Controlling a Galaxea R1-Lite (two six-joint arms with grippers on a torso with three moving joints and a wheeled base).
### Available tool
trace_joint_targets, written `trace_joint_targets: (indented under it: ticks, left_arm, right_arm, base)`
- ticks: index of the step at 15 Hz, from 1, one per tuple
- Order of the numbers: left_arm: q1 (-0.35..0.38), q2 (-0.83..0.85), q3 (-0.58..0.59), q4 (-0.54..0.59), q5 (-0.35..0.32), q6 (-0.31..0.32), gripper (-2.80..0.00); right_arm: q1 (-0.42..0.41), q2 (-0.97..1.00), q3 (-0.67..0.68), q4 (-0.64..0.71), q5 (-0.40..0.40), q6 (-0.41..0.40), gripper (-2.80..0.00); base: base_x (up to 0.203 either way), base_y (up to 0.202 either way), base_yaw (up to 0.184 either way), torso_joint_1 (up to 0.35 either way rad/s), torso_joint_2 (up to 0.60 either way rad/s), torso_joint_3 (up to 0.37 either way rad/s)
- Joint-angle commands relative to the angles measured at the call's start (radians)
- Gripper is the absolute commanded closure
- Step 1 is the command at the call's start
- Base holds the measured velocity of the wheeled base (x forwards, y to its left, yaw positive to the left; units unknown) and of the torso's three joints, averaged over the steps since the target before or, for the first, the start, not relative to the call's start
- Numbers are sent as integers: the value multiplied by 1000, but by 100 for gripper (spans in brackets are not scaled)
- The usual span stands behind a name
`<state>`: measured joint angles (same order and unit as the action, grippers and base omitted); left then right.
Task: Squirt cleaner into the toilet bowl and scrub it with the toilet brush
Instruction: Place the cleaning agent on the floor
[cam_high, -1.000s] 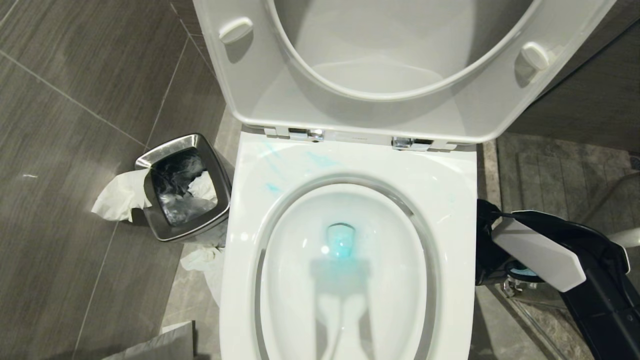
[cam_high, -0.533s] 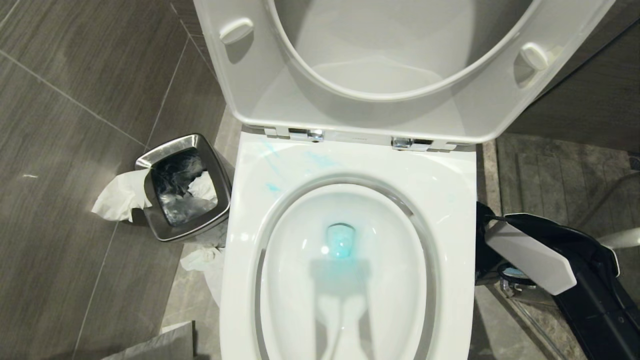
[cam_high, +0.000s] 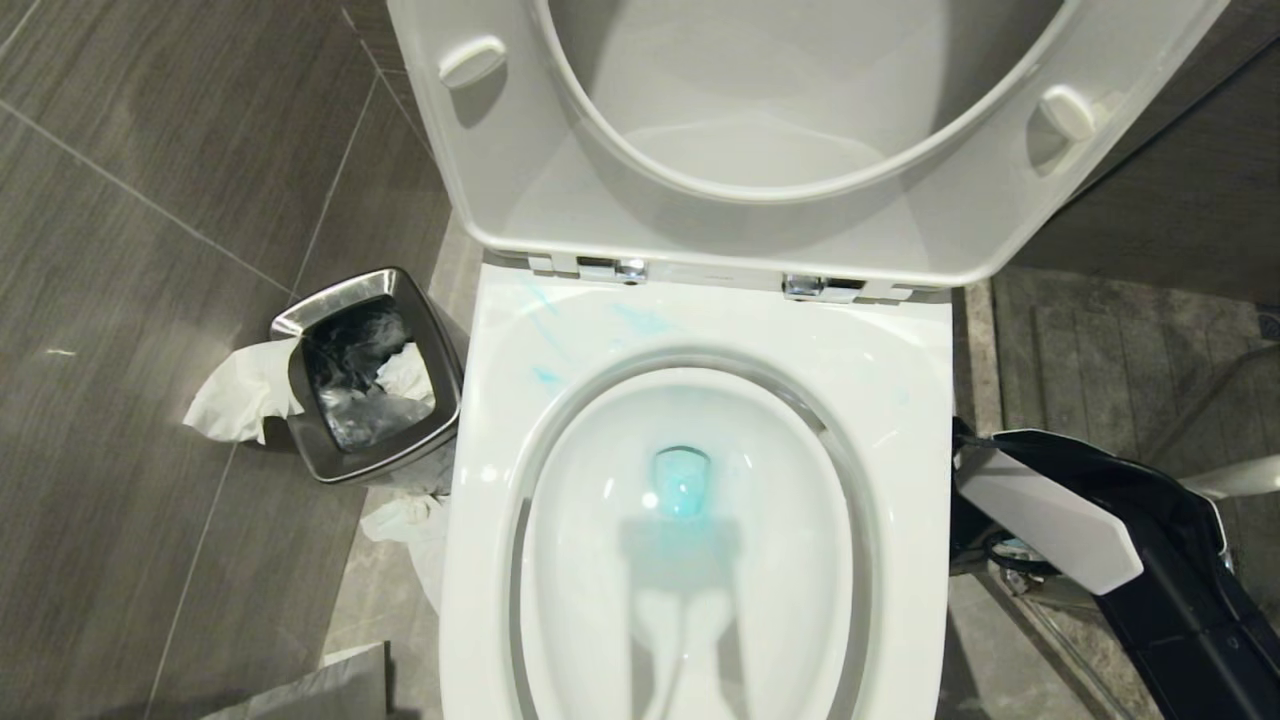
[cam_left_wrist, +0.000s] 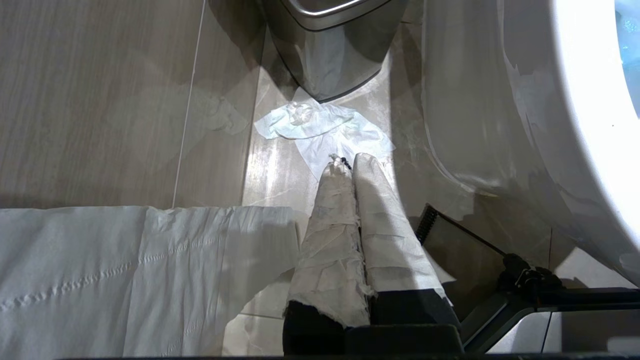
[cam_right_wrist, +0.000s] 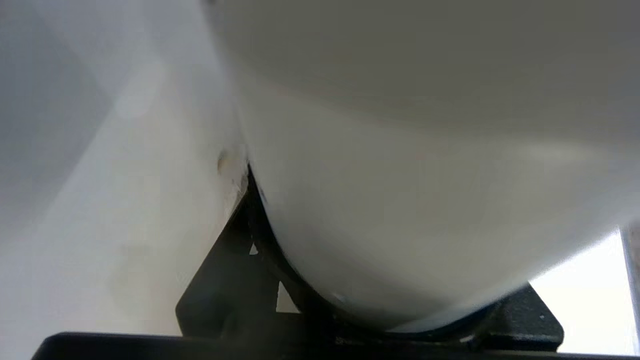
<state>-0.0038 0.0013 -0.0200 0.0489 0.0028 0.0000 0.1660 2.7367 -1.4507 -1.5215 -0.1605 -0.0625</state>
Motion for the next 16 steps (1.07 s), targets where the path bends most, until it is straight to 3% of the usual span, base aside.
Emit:
trace_joint_targets:
  ticks: [1,16]
  left_arm:
    - [-1,0,0,0,0,0,0]
    - [-1,0,0,0,0,0,0]
  right_arm:
    - [6,-5,8,-9,-25,0,0]
    - [3,-83,189,-9,-56,-2,0]
  base:
    - [0,0,0,0,0,0]
    - [0,0,0,0,0,0]
